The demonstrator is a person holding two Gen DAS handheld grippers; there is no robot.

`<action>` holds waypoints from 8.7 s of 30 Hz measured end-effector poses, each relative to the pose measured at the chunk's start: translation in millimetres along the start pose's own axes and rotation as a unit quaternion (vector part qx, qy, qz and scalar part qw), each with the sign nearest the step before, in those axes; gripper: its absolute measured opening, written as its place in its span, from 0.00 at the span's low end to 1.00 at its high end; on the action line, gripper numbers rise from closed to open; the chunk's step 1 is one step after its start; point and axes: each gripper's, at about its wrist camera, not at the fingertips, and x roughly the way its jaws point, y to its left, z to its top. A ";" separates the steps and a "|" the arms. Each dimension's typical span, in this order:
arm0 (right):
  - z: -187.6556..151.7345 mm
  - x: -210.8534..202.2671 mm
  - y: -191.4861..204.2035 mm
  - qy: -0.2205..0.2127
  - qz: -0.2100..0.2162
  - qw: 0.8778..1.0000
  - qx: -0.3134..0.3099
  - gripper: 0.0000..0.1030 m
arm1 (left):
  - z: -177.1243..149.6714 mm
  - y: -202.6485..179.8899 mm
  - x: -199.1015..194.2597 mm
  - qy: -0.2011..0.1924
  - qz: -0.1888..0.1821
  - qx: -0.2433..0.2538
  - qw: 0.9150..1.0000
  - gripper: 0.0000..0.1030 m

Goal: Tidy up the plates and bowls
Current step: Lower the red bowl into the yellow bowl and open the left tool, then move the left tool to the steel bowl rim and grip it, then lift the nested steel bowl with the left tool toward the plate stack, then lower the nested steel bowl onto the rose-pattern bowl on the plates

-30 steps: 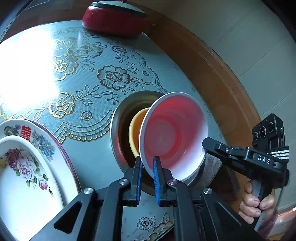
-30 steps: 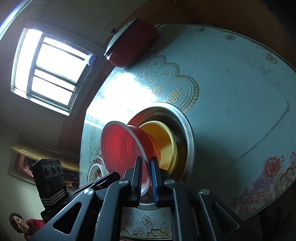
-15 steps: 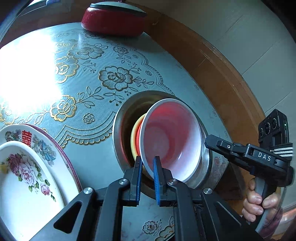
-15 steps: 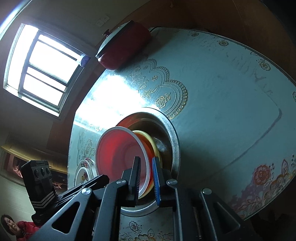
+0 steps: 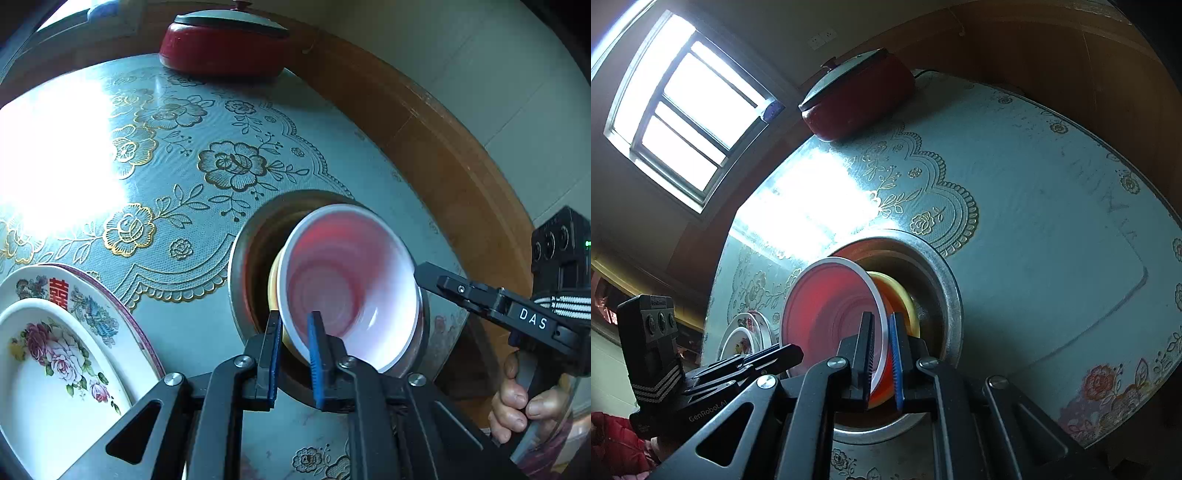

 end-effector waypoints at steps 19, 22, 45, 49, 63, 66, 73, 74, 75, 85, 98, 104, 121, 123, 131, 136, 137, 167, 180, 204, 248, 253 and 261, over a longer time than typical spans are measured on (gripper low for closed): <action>-2.7 13.0 -2.8 0.012 -0.035 0.999 -0.003 0.15 | -3.0 -9.2 6.6 -0.006 0.028 0.031 0.999 0.16; -3.5 13.6 -3.8 0.013 -0.039 0.999 -0.001 0.15 | -3.5 -10.1 6.0 -0.010 0.032 0.035 0.999 0.16; -6.1 -8.6 -18.4 -0.013 -0.039 0.999 0.023 0.16 | -7.5 5.0 -22.3 -0.053 0.020 0.013 0.998 0.16; -7.5 -10.7 -25.0 -0.018 -0.038 0.998 0.036 0.22 | -6.5 20.8 -34.6 -0.068 0.027 -0.008 0.997 0.19; -14.4 -8.4 -35.4 -0.020 -0.044 0.998 0.033 0.19 | -10.5 29.1 -23.8 -0.046 0.038 -0.006 0.998 0.17; -15.8 -5.1 -31.5 -0.016 -0.050 0.998 0.018 0.14 | -10.0 24.9 -20.8 -0.045 0.039 0.002 0.998 0.17; -14.3 2.2 -33.0 -0.011 -0.047 0.999 0.013 0.13 | -4.8 19.7 -12.9 -0.036 0.029 0.009 0.999 0.17; -14.7 3.1 -32.1 -0.012 -0.050 0.999 0.009 0.14 | -4.2 19.1 -10.5 -0.032 0.027 0.009 0.999 0.17; -14.8 4.4 -30.2 -0.012 -0.057 0.998 0.004 0.15 | -4.1 18.2 -7.9 -0.028 0.025 0.009 0.999 0.17; -21.9 20.9 -27.7 0.007 -0.065 0.998 0.002 0.22 | -4.1 17.3 2.1 -0.025 0.013 0.007 1.000 0.19; -25.6 22.0 -26.7 0.002 -0.070 0.997 0.010 0.21 | -5.9 15.8 0.5 -0.038 0.018 0.010 0.999 0.19; -23.2 24.2 -24.0 0.012 -0.080 0.997 0.000 0.19 | -4.4 18.5 0.7 -0.032 0.015 0.007 0.999 0.16; -26.0 24.4 -35.8 0.010 -0.093 0.996 0.008 0.07 | -15.5 2.2 6.3 -0.040 -0.003 0.037 0.999 0.16; -26.6 23.2 -37.7 0.011 -0.092 0.996 0.007 0.07 | -15.8 0.0 7.3 -0.043 -0.001 0.037 0.998 0.16; -25.1 23.0 -39.1 0.023 -0.079 0.997 -0.006 0.08 | -22.7 -8.2 15.0 -0.047 0.007 0.025 0.999 0.17; -28.2 18.8 -43.2 0.023 -0.067 0.997 -0.020 0.08 | -31.6 -9.1 12.0 -0.053 -0.004 0.009 0.999 0.17; -28.6 18.1 -43.6 0.023 -0.066 0.997 -0.022 0.08 | -32.6 -10.0 11.6 -0.055 -0.002 0.005 0.998 0.17; -74.9 -9.4 1.0 -0.002 -0.093 0.995 -0.023 0.07 | -61.1 -15.5 -45.5 -0.075 -0.005 0.083 0.994 0.17; -122.4 -12.2 68.4 -0.037 -0.114 0.993 0.012 0.07 | -80.3 29.6 -100.2 -0.072 -0.032 0.129 0.989 0.17; -92.5 10.9 173.8 -0.029 -0.044 0.992 -0.118 0.08 | -84.3 105.8 -188.5 -0.152 -0.022 0.030 0.988 0.14; -130.0 105.1 217.1 -0.010 -0.135 0.991 0.019 0.13 | -49.6 235.0 -133.9 -0.009 -0.104 0.048 0.993 0.14; -132.0 94.7 213.6 -0.024 -0.114 0.993 0.033 0.19 | -50.3 235.2 -133.8 -0.008 -0.103 0.047 0.994 0.14; -136.2 71.3 206.6 -0.064 -0.107 0.990 0.061 0.27 | -52.2 232.3 -135.9 -0.007 -0.103 0.051 0.993 0.15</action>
